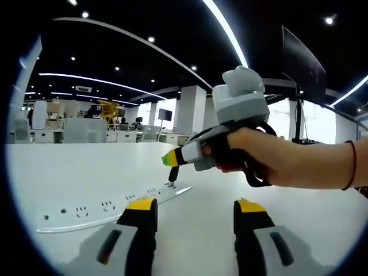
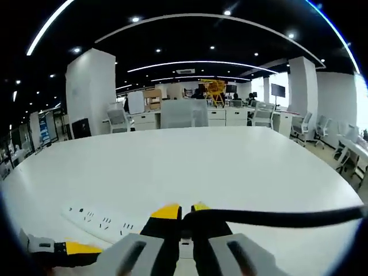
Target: Find the data cable on the table. Grasp the USB connector end of the cable and insert it into the USB port on the table
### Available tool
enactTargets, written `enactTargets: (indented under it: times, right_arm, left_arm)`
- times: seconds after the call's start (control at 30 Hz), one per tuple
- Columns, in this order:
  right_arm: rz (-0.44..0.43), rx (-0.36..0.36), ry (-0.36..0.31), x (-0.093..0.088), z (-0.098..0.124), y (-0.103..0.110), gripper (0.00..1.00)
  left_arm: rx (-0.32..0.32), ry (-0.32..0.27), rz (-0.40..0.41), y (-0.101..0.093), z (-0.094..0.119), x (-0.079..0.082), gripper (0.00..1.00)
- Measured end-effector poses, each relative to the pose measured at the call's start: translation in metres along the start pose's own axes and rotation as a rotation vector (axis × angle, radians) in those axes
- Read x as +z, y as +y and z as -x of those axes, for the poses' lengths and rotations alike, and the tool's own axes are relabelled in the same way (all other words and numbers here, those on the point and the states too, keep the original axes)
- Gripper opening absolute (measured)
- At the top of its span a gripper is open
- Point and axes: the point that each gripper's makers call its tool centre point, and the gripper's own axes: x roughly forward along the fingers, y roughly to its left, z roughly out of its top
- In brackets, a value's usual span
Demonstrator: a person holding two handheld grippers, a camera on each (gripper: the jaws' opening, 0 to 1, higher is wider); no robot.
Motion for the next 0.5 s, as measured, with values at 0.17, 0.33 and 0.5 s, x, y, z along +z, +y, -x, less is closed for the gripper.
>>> enactTargets:
  times: [0.17,0.33,0.5]
  right_arm:
    - [0.007,-0.018,0.015,-0.0026,-0.0002,0.0022,0.08]
    - [0.015,-0.046,0.046,-0.0034,-0.0055,0.0005,0.08]
    - [0.034,-0.059,0.057,-0.0041,-0.0050,0.0016,0.08]
  left_arm:
    - [0.000,0.007,-0.006,-0.0001,-0.0008,-0.0012,0.54]
    - [0.000,0.012,-0.011,0.0000,-0.0009,-0.0017,0.54]
    - [0.001,0.009,-0.004,0.0005,-0.0007,-0.0009,0.53]
